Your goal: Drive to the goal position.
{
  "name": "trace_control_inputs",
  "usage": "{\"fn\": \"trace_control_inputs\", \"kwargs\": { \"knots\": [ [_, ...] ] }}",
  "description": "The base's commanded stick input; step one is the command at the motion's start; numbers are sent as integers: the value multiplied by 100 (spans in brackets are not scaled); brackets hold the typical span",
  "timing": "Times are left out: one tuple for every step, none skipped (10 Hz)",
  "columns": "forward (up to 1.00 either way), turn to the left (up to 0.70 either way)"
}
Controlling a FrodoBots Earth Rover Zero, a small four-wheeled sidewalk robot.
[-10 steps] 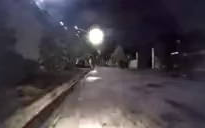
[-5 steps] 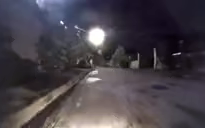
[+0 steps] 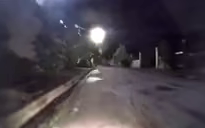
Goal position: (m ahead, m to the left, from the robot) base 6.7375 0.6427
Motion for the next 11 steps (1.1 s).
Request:
{"fn": "trace_control_inputs", "kwargs": {
  "knots": [
    [50,-22],
    [50,0],
    [50,0],
    [50,0],
    [50,0],
    [50,0],
    [50,0],
    [50,0],
    [50,41],
    [50,50],
    [50,50]
  ]
}}
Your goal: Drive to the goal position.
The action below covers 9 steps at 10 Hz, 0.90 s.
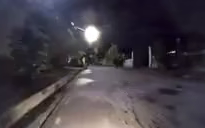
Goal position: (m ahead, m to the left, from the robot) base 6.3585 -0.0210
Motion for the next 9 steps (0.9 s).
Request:
{"fn": "trace_control_inputs", "kwargs": {
  "knots": [
    [50,50],
    [50,35],
    [50,7],
    [50,0],
    [50,0],
    [50,0],
    [50,0],
    [50,0],
    [50,0]
  ]
}}
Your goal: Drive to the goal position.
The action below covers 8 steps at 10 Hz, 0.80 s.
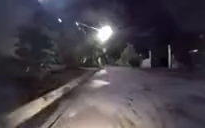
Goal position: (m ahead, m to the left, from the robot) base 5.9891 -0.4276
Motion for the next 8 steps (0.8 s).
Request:
{"fn": "trace_control_inputs", "kwargs": {
  "knots": [
    [50,0],
    [50,0],
    [50,0],
    [50,0],
    [50,0],
    [50,0],
    [50,0],
    [50,0]
  ]
}}
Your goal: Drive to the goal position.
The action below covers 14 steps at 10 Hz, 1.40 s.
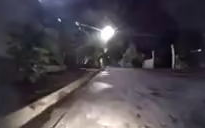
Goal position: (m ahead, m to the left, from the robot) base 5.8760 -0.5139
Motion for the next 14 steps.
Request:
{"fn": "trace_control_inputs", "kwargs": {
  "knots": [
    [50,0],
    [50,0],
    [50,0],
    [50,0],
    [50,0],
    [50,0],
    [50,0],
    [50,0],
    [50,0],
    [50,0],
    [50,0],
    [50,0],
    [50,0],
    [50,-8]
  ]
}}
